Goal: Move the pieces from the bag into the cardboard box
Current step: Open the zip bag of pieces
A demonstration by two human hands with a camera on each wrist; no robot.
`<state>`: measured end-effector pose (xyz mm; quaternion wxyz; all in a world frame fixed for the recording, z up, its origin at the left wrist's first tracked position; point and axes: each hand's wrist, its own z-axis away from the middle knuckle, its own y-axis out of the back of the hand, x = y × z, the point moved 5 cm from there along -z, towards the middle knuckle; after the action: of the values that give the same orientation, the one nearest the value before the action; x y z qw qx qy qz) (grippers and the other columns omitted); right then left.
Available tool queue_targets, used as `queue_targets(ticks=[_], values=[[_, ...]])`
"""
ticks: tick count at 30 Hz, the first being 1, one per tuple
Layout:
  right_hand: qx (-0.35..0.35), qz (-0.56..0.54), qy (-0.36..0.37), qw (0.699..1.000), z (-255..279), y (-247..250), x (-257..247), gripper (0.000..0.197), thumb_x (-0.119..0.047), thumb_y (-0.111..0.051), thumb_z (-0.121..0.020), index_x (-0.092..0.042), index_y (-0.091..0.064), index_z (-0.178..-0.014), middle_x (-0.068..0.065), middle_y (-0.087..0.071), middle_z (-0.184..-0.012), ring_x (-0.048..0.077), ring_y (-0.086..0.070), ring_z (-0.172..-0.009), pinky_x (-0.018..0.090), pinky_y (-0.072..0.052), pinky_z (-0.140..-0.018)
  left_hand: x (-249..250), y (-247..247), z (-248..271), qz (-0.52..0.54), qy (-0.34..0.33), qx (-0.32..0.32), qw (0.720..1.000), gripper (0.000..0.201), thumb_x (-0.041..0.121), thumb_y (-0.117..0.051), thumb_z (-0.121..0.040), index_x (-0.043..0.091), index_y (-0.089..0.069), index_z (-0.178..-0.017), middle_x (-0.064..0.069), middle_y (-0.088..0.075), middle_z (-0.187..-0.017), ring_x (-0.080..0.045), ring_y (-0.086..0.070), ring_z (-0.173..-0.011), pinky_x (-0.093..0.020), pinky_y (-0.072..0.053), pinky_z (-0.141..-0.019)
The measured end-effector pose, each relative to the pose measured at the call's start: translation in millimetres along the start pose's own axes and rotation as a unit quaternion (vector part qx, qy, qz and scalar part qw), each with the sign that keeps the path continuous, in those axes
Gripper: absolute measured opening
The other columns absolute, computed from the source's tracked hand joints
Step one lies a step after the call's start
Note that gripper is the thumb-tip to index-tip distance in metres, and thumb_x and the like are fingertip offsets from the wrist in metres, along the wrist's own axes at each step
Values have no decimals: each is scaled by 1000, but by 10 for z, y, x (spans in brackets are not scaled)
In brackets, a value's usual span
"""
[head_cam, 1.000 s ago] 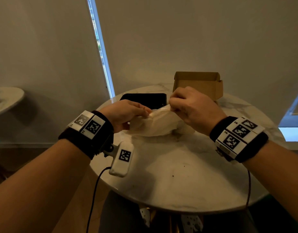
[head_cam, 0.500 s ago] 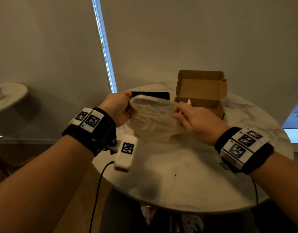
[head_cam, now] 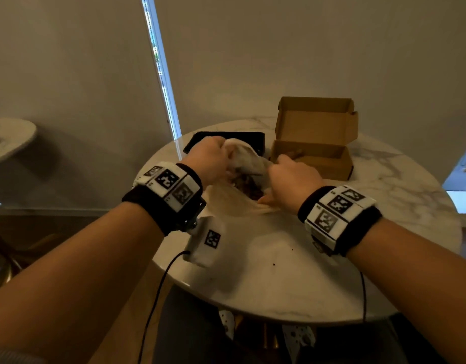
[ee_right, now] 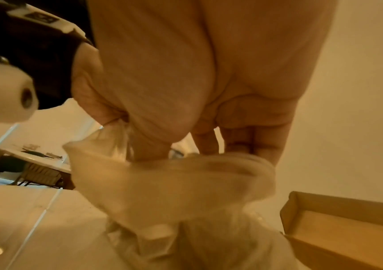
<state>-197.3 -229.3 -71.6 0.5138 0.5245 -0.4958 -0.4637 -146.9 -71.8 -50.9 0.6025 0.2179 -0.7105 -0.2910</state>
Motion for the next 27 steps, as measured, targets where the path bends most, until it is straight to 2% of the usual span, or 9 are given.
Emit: queue_targets(ticks=[4, 7, 9, 11, 13, 16, 20, 22, 27], values=[[31, -113, -48, 992, -91, -17, 209, 29, -28, -50, -102, -17, -68, -121, 10, -66, -115, 33, -63, -104, 39, -53, -86, -157, -93, 45, 321, 94, -13, 942, 34, 36, -43, -109, 11, -65, -103, -10, -69, -91, -21, -68, -74, -27, -52, -58], [49, -303, -77, 949, -128, 24, 400, 28, -25, -51, -103, -18, -76, -111, 6, -71, -103, 29, -64, -99, 35, -49, -80, -221, -152, 73, 258, 64, -135, 955, 48, 51, -68, -92, 16, -65, -125, -5, -74, -115, -21, -72, -103, -36, -58, -89], [52, -422, -95, 900, -152, 24, 482, 26, -19, -53, -101, -15, -77, -91, 10, -71, -93, 34, -66, -93, 45, -55, -78, -209, -159, 104, 132, 8, -173, 976, 77, 56, -86, -72, 21, -55, -134, -1, -69, -124, -23, -66, -113, -42, -55, -97], [51, -556, -130, 819, -158, 5, 529, 23, -10, -55, -99, -15, -71, -84, 13, -69, -95, 36, -69, -97, 49, -60, -85, -189, -108, 88, -25, -33, -109, 993, 72, 45, -82, -79, 22, -43, -135, -1, -60, -123, -21, -62, -108, -39, -54, -92], [46, -661, -163, 731, -145, -10, 544, 19, -3, -52, -99, -11, -69, -101, 10, -68, -108, 32, -68, -105, 47, -60, -88, -169, 9, 64, -143, -57, 12, 988, 44, 31, -62, -96, 20, -40, -132, -9, -54, -124, -29, -56, -107, -40, -47, -87], [48, -740, -196, 642, -102, -8, 565, 28, 0, -43, -103, -8, -66, -118, 9, -66, -115, 28, -64, -103, 42, -60, -73, -215, 159, 54, -184, -23, 115, 976, 29, 36, -58, -99, 18, -42, -115, -12, -52, -116, -33, -53, -102, -43, -46, -83], [27, -762, -229, 605, -69, -69, 598, 22, 0, -42, -103, -10, -62, -107, 10, -63, -112, 28, -62, -95, 45, -57, -71, -221, 116, 0, 152, 24, 70, 986, 15, 17, -67, -97, 10, -60, -108, -9, -69, -96, -24, -71, -82, -43, -63, -77], [17, -777, -237, 583, -76, -97, 610, 22, 2, -41, -103, -10, -59, -102, 13, -63, -115, 32, -63, -98, 51, -57, -80, -201, 19, -30, 329, 51, 31, 943, 11, 8, -60, -100, 6, -65, -110, -11, -71, -95, -24, -70, -85, -43, -61, -84], [6, -839, -243, 488, -157, -124, 675, 32, 7, -36, -101, -5, -55, -124, 19, -60, -128, 41, -62, -109, 58, -56, -76, -162, -226, 5, 512, 144, -93, 841, 25, 21, -44, -108, 10, -67, -109, 2, -69, -76, -8, -62, -63, -22, -46, -61]])
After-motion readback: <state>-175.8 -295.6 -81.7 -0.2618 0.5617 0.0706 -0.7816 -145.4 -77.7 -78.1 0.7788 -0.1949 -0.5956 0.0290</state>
